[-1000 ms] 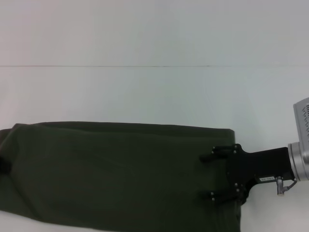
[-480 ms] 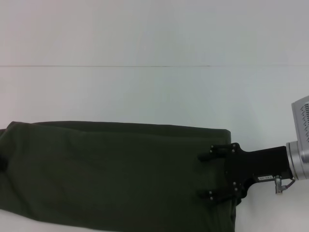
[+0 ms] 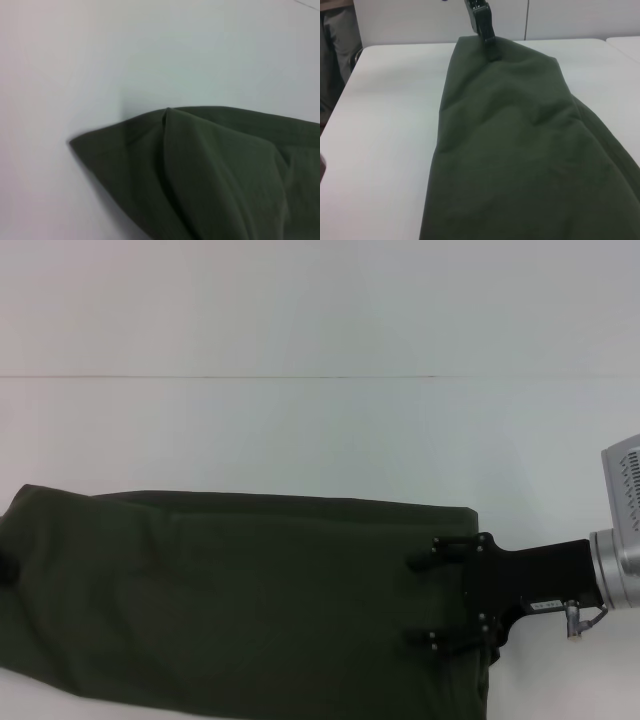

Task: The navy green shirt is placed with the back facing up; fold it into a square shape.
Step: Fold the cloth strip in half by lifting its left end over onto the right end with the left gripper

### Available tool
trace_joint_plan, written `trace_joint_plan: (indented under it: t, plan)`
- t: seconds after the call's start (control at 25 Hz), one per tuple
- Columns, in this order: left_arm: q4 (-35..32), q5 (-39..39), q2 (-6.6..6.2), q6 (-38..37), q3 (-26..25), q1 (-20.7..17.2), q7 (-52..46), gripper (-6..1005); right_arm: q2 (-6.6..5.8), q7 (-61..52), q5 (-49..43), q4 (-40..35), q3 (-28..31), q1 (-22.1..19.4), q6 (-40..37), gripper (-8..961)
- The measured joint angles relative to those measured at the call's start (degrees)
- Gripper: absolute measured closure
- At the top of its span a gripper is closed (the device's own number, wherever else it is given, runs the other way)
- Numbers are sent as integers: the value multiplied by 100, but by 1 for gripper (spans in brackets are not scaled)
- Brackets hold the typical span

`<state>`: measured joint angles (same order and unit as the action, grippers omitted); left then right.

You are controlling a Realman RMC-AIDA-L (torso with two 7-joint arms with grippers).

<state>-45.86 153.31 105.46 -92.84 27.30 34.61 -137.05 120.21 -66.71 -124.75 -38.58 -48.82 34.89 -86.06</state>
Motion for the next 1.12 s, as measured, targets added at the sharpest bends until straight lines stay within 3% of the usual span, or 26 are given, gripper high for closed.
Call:
trace_joint_plan:
  t: [0.64,0.84,1.12]
  plan:
    - [-46,-534,-29,-900,-388,139,-31,858,11,70,191,51,-89,-24,26,47]
    - [-46,-852,15,-1242,-433,238,-130,858,11,167,191,81,-88,-35,26,212]
    - [-2,-1500,170,-1688,-412,350,-363,858,11,282,313,157,-84,-79,24,529]
